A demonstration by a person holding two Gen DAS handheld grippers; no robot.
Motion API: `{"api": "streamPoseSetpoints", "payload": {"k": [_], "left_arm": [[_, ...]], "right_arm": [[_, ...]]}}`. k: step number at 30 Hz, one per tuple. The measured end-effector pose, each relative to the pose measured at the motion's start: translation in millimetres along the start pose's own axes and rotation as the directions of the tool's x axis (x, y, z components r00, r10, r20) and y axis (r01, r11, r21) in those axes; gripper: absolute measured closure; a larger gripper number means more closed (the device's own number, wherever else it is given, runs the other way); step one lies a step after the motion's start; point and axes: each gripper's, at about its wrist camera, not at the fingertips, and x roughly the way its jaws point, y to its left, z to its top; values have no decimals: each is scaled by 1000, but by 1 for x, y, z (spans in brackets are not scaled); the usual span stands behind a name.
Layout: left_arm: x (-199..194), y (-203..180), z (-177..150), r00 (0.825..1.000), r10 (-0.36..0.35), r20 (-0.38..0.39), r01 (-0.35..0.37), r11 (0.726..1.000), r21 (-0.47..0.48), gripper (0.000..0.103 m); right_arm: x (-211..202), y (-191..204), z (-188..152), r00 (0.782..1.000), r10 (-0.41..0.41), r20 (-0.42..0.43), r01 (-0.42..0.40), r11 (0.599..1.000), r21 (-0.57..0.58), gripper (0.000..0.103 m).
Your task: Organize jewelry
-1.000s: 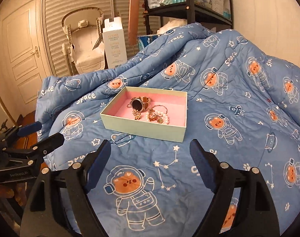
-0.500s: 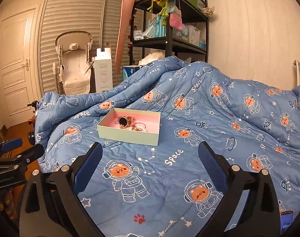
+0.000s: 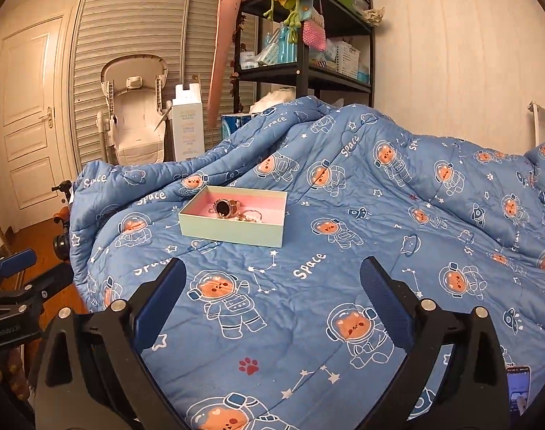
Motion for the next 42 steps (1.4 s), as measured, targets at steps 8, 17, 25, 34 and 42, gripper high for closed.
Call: {"api": "streamPoseSetpoints", "payload": {"k": [8,17,25,34,42], "left_arm": [[0,0,0,1000,0,2,0,1000,0,7],[-3,1,1,1000,2,1,-2,1000,-3,7],[-5,1,2,1000,8,8,-8,1000,-5,7],[-8,-1,4,1000,15,22,-15,1000,-5,7],[-8,-2,5,1000,13,25,-13,1000,-3,7]], "right_arm": [[-1,-1,0,1000,-2,0,2,1000,3,7],[-1,-1,1,1000,0,6,0,1000,6,7],[-3,0,1,1000,1,17,-2,1000,11,7],[-6,1,0,1000,5,29,-5,1000,13,7],[-6,2,0,999,4,34,-4,1000,12,7]]}}
